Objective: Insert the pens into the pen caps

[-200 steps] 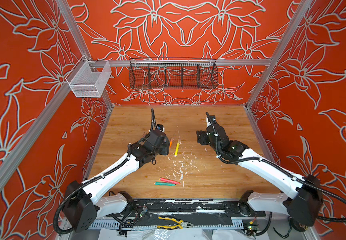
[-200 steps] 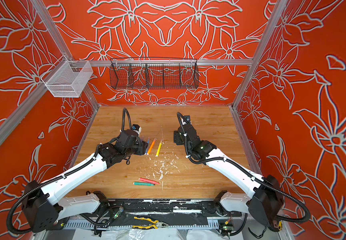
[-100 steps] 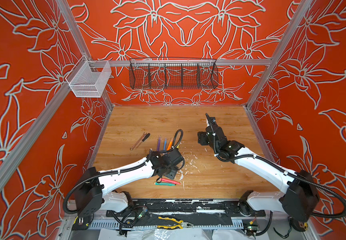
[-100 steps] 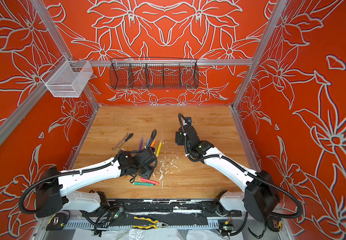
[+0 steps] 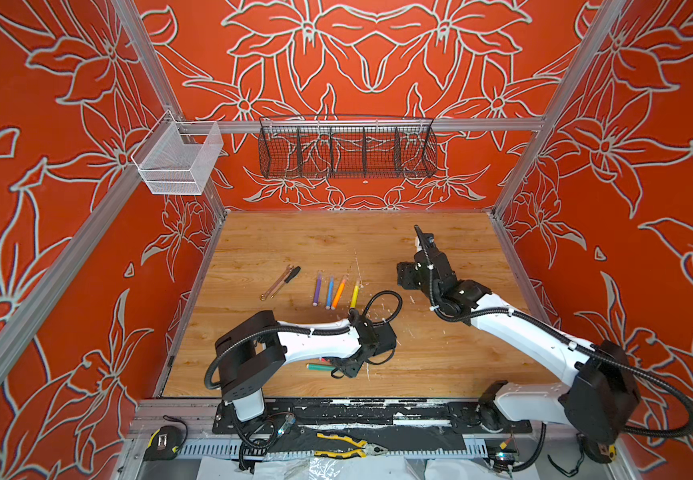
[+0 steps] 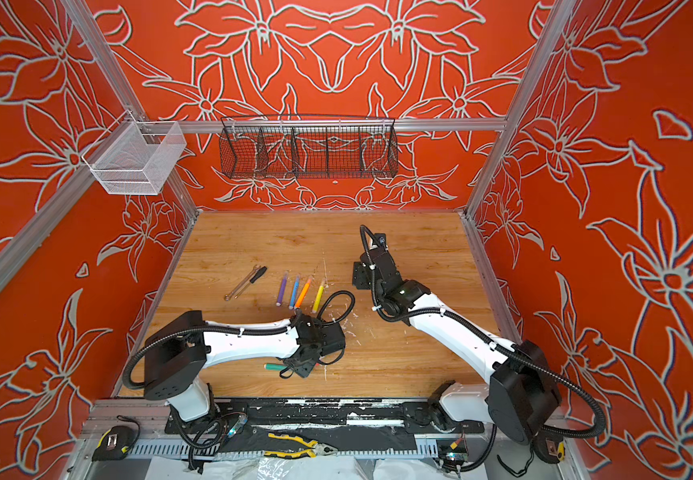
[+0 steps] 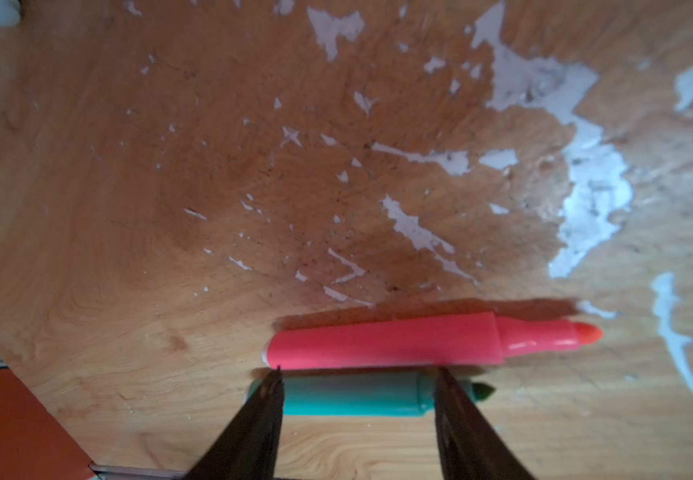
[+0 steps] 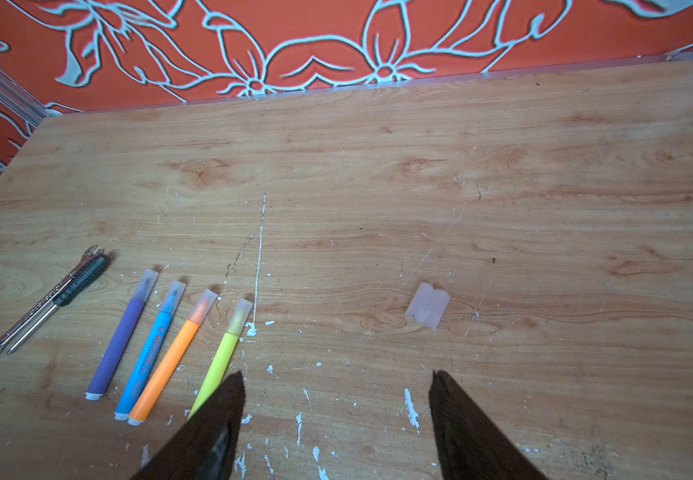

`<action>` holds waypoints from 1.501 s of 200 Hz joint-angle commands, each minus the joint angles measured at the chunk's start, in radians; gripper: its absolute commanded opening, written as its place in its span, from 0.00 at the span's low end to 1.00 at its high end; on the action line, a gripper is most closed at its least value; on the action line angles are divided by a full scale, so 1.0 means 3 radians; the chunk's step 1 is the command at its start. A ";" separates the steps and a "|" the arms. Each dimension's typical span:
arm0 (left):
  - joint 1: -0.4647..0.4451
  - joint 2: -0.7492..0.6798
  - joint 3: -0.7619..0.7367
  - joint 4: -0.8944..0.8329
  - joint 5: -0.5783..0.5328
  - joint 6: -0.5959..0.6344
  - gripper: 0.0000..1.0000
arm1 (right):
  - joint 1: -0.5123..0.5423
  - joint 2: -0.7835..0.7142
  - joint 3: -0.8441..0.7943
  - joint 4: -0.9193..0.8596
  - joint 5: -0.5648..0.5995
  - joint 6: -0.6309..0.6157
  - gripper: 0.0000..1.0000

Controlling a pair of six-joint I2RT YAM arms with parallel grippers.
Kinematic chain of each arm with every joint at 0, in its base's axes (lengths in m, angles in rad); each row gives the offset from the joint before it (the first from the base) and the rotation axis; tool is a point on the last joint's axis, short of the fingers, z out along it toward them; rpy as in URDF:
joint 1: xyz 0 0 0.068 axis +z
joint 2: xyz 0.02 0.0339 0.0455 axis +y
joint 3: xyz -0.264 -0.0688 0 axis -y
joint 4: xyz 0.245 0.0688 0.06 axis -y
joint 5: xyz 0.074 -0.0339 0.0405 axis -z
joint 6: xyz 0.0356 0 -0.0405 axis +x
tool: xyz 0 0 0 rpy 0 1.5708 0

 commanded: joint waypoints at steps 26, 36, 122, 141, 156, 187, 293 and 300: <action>-0.0005 0.0064 0.0149 -0.0166 -0.0222 -0.0075 0.56 | -0.0050 -0.0024 -0.0036 -0.0007 -0.0064 0.0075 0.73; -0.0002 0.0091 0.0171 -0.0191 -0.0254 -0.0085 0.56 | -0.0056 -0.0012 -0.0036 -0.0008 -0.0079 0.0078 0.72; 0.0264 0.0192 0.0005 0.0090 -0.0054 -0.0015 0.50 | -0.0132 0.0008 -0.0041 -0.0019 -0.0168 0.0136 0.72; 0.0290 0.0161 -0.0022 0.0117 -0.0058 0.0001 0.50 | -0.0146 0.0011 -0.0046 -0.0017 -0.0190 0.0147 0.71; 0.0312 0.0134 -0.0027 0.0157 -0.0019 0.0037 0.50 | -0.0153 0.0010 -0.0046 -0.0016 -0.0204 0.0157 0.71; 0.0316 0.0097 0.0000 0.0192 -0.0009 0.0088 0.51 | -0.0174 0.0017 -0.0052 -0.0019 -0.0215 0.0168 0.71; 0.0196 -0.0346 0.0060 -0.0145 -0.0010 0.0127 0.51 | -0.0213 0.0032 -0.0046 -0.0035 -0.0261 0.0198 0.70; 0.0151 -0.0342 0.0060 -0.0171 -0.0013 0.0084 0.51 | -0.0215 0.0032 -0.0046 -0.0035 -0.0266 0.0198 0.70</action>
